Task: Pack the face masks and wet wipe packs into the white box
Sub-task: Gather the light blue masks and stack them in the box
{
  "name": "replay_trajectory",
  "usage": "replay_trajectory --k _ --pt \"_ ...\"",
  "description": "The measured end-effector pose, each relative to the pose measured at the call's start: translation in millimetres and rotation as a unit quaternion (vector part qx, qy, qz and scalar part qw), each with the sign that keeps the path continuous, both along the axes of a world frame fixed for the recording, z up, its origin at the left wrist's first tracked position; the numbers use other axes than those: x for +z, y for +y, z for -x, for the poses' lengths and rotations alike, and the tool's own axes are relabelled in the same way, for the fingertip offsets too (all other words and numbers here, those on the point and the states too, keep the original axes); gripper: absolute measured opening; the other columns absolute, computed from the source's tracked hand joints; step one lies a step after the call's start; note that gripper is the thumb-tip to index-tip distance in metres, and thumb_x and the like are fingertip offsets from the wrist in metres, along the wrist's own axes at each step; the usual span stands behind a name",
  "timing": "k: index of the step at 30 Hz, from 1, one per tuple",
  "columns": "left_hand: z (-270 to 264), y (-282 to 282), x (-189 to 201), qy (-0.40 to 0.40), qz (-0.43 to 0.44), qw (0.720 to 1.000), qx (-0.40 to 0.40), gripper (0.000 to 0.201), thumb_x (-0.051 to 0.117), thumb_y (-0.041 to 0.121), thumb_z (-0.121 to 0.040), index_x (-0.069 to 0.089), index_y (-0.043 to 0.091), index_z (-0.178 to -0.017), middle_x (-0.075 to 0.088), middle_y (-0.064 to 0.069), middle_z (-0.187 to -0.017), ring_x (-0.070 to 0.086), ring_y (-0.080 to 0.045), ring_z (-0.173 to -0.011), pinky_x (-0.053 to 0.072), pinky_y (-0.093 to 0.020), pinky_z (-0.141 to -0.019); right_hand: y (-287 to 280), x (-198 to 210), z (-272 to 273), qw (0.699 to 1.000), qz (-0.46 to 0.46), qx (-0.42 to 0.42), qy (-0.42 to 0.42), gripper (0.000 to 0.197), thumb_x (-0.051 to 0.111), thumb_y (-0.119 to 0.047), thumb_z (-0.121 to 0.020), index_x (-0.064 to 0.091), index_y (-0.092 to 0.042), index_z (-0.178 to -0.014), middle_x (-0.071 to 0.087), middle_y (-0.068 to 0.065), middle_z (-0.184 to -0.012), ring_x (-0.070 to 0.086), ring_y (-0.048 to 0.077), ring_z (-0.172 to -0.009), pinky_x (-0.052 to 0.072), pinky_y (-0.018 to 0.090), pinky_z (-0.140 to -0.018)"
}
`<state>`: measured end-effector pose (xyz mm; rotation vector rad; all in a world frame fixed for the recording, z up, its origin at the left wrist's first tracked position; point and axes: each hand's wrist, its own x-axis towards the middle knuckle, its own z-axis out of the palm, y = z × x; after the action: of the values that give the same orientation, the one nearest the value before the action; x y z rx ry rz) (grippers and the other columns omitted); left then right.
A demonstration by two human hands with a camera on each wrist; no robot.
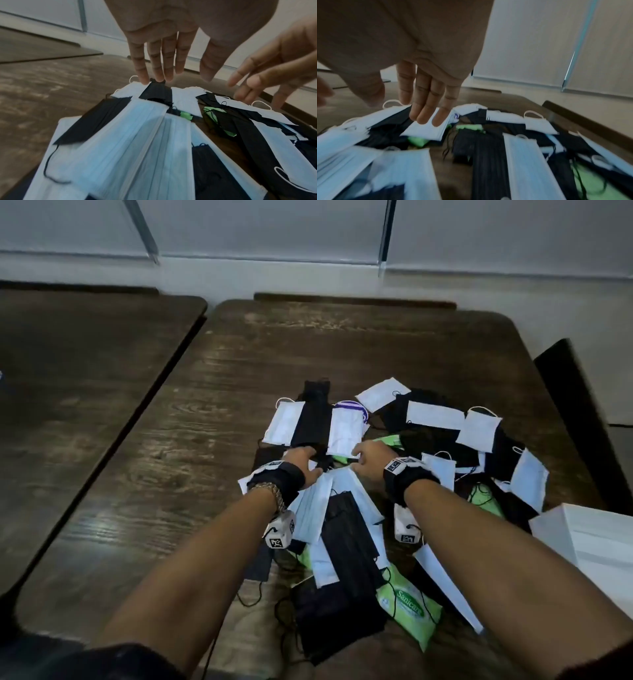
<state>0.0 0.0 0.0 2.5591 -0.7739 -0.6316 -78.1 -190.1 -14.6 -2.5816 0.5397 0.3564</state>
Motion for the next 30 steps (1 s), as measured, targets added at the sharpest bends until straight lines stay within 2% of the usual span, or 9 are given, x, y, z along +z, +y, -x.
replay_trajectory --k 4,7,9,11,15,19,22,27,30 --pt "7.0 25.8 -35.2 0.014 -0.045 0.998 0.036 0.062 0.067 0.038 -0.086 0.047 0.010 -0.137 0.043 -0.010 -0.144 0.042 -0.027 -0.132 0.034 -0.034 -0.110 30.7 -34.4 6.2 0.997 -0.061 -0.024 0.039 0.038 0.068 -0.037 -0.086 0.066 -0.015 -0.117 0.068 0.014 -0.116 0.062 0.031 -0.109 0.050 0.038 -0.098" --pt "5.8 42.3 -66.4 0.026 -0.070 0.995 0.070 0.060 0.070 0.037 -0.083 0.049 0.011 -0.133 0.040 -0.010 -0.143 0.042 -0.028 -0.130 0.035 -0.035 -0.110 51.3 -61.1 4.3 0.991 -0.108 -0.061 0.048 0.024 0.069 -0.038 -0.083 0.065 -0.022 -0.102 0.070 0.010 -0.108 0.064 0.027 -0.102 0.051 0.033 -0.092" --pt "4.4 50.3 -76.8 0.036 -0.077 0.991 0.099 0.060 0.071 0.035 -0.082 0.049 0.010 -0.132 0.039 -0.010 -0.142 0.045 -0.028 -0.128 0.037 -0.036 -0.109 63.8 -72.8 5.5 0.985 -0.137 -0.095 0.048 0.023 0.069 -0.030 -0.085 0.065 -0.017 -0.103 0.069 0.009 -0.103 0.065 0.025 -0.101 0.050 0.028 -0.087" --pt "2.4 52.6 -86.7 0.041 -0.082 0.989 0.115 0.063 0.072 0.037 -0.081 0.047 0.009 -0.132 0.038 -0.011 -0.141 0.046 -0.029 -0.125 0.039 -0.036 -0.107 74.2 -84.1 4.2 0.980 -0.150 -0.131 0.029 0.028 0.070 -0.028 -0.085 0.065 -0.010 -0.106 0.068 0.011 -0.099 0.063 0.027 -0.103 0.050 0.029 -0.086" --pt "2.8 52.9 -103.9 0.019 -0.114 0.990 0.081 0.077 0.069 0.051 -0.080 0.040 0.008 -0.137 0.035 -0.012 -0.143 0.042 -0.029 -0.128 0.039 -0.036 -0.106 87.5 -98.8 5.5 0.966 -0.145 -0.212 0.014 0.039 0.076 -0.038 -0.081 0.056 -0.007 -0.093 0.059 0.009 -0.096 0.053 0.028 -0.092 0.046 0.033 -0.075" --pt "3.3 51.3 -111.3 -0.003 -0.133 0.989 0.060 0.083 0.068 0.056 -0.078 0.037 0.009 -0.139 0.035 -0.011 -0.141 0.040 -0.027 -0.129 0.043 -0.041 -0.104 95.1 -101.9 3.5 0.946 -0.185 -0.266 -0.023 0.036 0.083 -0.033 -0.075 0.058 -0.007 -0.072 0.062 0.009 -0.075 0.064 0.032 -0.079 0.055 0.040 -0.072" --pt "5.7 49.7 -113.7 -0.019 -0.130 0.989 0.065 0.067 0.065 0.049 -0.082 0.044 0.008 -0.130 0.040 -0.010 -0.133 0.045 -0.027 -0.122 0.047 -0.043 -0.097 99.6 -104.1 4.8 0.937 -0.204 -0.282 -0.040 0.033 0.081 -0.024 -0.075 0.054 -0.013 -0.059 0.064 0.011 -0.068 0.067 0.030 -0.073 0.058 0.039 -0.071" --pt "11.1 52.9 -109.5 -0.033 -0.079 0.993 0.082 0.028 0.054 0.024 -0.088 0.055 0.004 -0.108 0.052 -0.012 -0.116 0.055 -0.031 -0.105 0.049 -0.041 -0.084 104.5 -102.5 7.5 0.917 -0.241 -0.311 -0.065 0.029 0.079 -0.023 -0.078 0.056 -0.023 -0.060 0.060 -0.007 -0.065 0.064 0.023 -0.076 0.055 0.032 -0.076" --pt "21.0 52.6 -96.5 -0.072 -0.042 0.993 0.079 0.022 0.052 0.023 -0.088 0.058 0.005 -0.099 0.055 -0.010 -0.106 0.057 -0.031 -0.094 0.047 -0.037 -0.072 107.7 -101.0 7.8 0.879 -0.302 -0.359 -0.089 0.026 0.078 -0.026 -0.079 0.059 -0.022 -0.063 0.059 -0.004 -0.061 0.061 0.021 -0.066 0.060 0.043 -0.076"
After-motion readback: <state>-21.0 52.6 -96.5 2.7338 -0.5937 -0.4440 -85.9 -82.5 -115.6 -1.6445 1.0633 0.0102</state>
